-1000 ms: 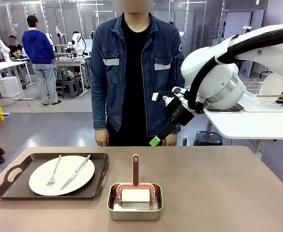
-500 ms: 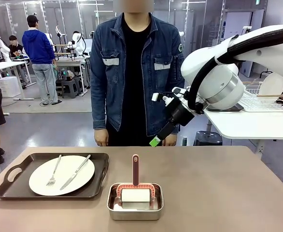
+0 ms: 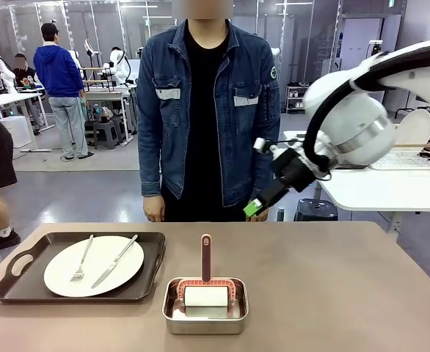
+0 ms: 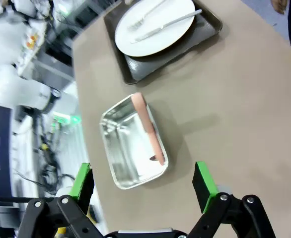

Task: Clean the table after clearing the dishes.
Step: When the right (or left) Handle tray is removed, use the right hand (or left hand) to clean the right (or left) side of the table with the Lint Roller.

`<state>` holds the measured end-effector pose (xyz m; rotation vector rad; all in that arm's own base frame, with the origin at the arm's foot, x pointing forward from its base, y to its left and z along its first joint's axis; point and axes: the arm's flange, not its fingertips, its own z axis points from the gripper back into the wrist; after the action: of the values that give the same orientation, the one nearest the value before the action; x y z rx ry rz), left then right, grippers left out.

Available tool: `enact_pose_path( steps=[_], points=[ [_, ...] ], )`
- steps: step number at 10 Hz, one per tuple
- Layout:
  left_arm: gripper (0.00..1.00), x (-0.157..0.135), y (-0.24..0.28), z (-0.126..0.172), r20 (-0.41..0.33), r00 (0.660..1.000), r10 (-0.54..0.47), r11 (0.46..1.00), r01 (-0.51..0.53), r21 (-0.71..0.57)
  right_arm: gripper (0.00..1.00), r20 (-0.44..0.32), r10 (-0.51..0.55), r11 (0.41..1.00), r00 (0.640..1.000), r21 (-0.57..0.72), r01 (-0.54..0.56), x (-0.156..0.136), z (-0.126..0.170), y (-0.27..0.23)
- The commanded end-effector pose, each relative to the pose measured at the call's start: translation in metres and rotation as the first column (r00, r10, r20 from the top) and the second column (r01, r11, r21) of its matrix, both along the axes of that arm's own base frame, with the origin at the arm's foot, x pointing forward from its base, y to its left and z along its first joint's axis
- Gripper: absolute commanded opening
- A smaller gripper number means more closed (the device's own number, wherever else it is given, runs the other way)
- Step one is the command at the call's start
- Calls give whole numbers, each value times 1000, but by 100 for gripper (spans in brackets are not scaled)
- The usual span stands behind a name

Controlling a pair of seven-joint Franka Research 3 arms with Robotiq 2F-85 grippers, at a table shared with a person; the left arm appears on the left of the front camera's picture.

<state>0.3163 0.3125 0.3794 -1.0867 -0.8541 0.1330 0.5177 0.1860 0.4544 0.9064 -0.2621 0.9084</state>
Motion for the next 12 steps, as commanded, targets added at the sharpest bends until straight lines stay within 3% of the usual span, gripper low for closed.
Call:
enact_pose_path(
  steps=[1, 6, 9, 10, 12],
  points=[
    [100, -2, 2, 0, 20, 1000, -6, 1000, 6, 2, 100, -148, -152, 975, 977, 138, 173, -10, -8, -46],
    [100, -2, 2, 0, 20, 1000, -6, 1000, 6, 2, 100, -271, -331, 870, 904, 282, 404, -53, -26, -217],
    [100, -2, 2, 0, 20, 1000, -6, 1000, 6, 2, 100, -388, -453, 752, 803, 318, 577, -61, -60, -353],
    [100, -2, 2, 0, 20, 1000, -6, 1000, 6, 2, 100, -386, -463, 704, 798, 387, 595, -66, -71, -391],
    [100, -2, 2, 0, 20, 1000, -6, 1000, 6, 2, 100, -365, -520, 668, 772, 390, 634, -76, -75, -444]
  ],
)
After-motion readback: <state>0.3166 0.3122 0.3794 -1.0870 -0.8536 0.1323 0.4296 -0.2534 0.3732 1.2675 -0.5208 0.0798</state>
